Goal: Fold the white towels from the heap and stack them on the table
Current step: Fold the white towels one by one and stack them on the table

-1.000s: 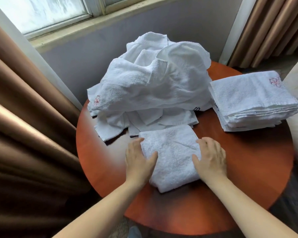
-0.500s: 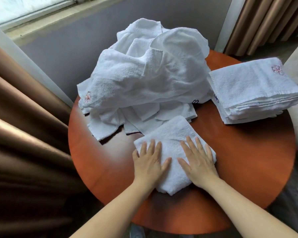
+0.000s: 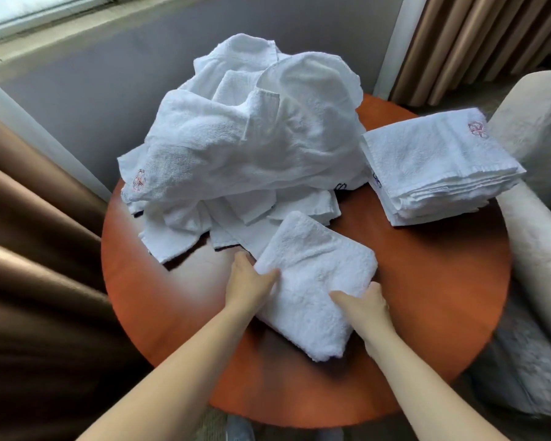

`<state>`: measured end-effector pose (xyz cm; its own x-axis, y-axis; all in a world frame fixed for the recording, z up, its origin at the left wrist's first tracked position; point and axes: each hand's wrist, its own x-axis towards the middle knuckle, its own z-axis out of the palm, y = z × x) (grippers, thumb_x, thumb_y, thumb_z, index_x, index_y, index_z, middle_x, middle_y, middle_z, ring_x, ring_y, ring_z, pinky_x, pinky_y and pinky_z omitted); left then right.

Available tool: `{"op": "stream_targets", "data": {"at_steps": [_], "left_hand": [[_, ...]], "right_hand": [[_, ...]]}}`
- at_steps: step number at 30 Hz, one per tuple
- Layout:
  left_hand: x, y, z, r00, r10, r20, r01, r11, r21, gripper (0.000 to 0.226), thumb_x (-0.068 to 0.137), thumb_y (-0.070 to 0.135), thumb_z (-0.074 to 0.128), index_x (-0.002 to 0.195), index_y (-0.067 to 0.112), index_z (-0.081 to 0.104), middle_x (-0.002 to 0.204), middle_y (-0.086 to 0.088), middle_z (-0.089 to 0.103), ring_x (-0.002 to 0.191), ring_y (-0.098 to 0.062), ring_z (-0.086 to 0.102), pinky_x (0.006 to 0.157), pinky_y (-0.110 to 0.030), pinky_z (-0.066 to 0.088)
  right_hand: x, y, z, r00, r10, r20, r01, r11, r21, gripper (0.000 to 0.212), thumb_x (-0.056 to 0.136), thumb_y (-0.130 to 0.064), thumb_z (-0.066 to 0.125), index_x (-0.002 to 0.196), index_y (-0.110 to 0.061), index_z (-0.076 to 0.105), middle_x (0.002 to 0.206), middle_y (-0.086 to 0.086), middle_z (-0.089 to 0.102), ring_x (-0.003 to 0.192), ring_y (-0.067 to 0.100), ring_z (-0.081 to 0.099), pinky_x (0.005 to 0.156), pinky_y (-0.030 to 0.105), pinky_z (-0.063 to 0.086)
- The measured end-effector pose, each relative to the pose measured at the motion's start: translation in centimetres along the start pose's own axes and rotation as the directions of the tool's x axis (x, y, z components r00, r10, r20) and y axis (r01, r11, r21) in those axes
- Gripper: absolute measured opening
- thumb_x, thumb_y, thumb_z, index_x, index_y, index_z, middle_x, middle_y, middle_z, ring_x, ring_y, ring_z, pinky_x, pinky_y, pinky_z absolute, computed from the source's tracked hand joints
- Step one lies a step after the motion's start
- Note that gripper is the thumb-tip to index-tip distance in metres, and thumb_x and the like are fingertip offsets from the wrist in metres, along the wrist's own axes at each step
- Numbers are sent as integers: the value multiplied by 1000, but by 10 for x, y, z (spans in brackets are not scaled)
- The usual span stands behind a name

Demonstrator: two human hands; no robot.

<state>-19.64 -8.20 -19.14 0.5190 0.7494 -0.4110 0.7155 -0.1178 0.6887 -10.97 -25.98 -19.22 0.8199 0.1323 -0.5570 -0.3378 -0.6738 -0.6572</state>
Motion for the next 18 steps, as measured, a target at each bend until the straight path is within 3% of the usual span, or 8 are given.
{"op": "stream_targets", "data": {"at_steps": [3,5,7,10,12,13,15,18], "left_hand": [[-15,-4,2,975,-126,183,145,985,-90,69,55,39,70,114,21,38,111,1,59,99,-24,59,83,-35,50],[-32,-18,12,951,-120,284,187,957,-223,88,45,39,73,126,25,42,119,1,61,102,-19,62,87,-40,55],[-65,-23,22,917,-83,390,192,949,-251,77,56,35,77,124,33,43,116,4,64,94,-13,66,74,-33,58],[-98,-10,25,773,-195,603,302,950,-79,42,86,46,63,116,19,52,92,-3,66,56,-15,62,48,-23,49],[-96,1,15,712,-263,651,289,955,70,51,91,58,50,100,8,59,82,-6,67,49,-15,60,44,-18,45],[-89,4,10,717,-268,644,254,960,117,52,91,59,48,89,8,60,74,-5,68,47,-14,59,43,-17,42],[-74,12,-3,805,-195,560,85,973,216,49,90,55,51,71,11,62,62,-1,68,47,-14,59,46,-19,42],[-51,19,-15,963,67,261,-163,917,364,39,87,55,55,67,21,56,71,6,64,67,-15,58,61,-28,43]], "right_hand": [[6,-8,-15,987,-140,79,140,990,5,49,77,-17,70,121,-20,50,112,0,60,105,25,58,92,44,50],[10,-17,-27,950,-293,106,300,952,-61,51,82,-10,64,129,-24,53,110,-7,59,108,19,56,91,33,46],[13,-23,-34,894,-440,90,449,880,-154,54,85,-8,63,135,-22,52,120,-8,58,114,15,52,94,26,39],[12,-23,-36,891,-453,38,430,811,-398,62,87,-34,64,143,-22,41,142,-2,47,132,22,41,106,36,34],[8,-20,-39,935,-354,2,302,795,-525,77,83,-57,59,146,-21,33,148,-1,40,137,24,35,113,42,28],[6,-18,-40,947,-321,0,263,776,-574,83,80,-64,56,146,-21,30,150,0,37,140,25,30,116,46,22],[4,-14,-43,962,-273,21,223,736,-640,92,76,-71,54,148,-23,24,155,0,25,146,30,14,116,55,10],[3,-11,-52,988,-150,37,143,788,-599,106,72,-74,58,152,-22,10,161,2,5,148,34,2,114,60,15]]}}
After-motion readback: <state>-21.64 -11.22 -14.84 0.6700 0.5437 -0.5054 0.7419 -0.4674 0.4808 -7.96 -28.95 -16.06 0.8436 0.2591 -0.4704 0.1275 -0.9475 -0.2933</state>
